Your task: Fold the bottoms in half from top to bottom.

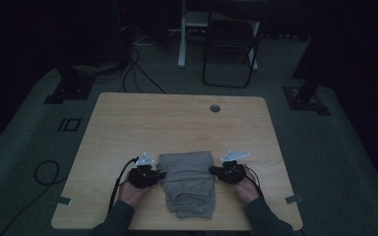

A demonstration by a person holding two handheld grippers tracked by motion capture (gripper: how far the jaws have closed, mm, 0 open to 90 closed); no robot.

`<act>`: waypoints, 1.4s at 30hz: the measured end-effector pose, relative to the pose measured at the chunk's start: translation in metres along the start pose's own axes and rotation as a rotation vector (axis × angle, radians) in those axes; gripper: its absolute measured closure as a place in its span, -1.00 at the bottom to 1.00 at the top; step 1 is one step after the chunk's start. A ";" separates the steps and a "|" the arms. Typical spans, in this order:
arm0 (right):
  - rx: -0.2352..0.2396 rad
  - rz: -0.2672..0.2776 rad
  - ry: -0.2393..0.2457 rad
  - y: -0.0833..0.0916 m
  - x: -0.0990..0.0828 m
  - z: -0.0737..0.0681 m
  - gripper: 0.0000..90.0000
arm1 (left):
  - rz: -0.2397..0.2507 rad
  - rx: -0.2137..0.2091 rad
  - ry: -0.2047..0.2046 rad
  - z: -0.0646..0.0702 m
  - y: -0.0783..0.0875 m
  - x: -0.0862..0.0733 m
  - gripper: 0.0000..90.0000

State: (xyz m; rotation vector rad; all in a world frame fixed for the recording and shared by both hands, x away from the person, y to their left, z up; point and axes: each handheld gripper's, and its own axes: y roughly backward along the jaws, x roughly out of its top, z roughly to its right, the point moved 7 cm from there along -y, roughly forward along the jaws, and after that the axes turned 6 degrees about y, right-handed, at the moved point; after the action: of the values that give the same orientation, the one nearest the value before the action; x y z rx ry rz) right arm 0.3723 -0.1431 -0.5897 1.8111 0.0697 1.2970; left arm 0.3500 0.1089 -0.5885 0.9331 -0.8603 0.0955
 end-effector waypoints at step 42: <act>-0.173 -0.023 -0.002 -0.048 0.047 0.056 0.87 | 0.060 0.207 0.080 -0.058 -0.047 0.067 0.79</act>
State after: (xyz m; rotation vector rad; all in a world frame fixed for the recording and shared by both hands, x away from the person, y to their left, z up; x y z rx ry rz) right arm 0.4578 -0.1245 -0.5916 1.6592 -0.0219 1.2459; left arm 0.4501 0.1042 -0.5908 1.0899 -0.8145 0.2762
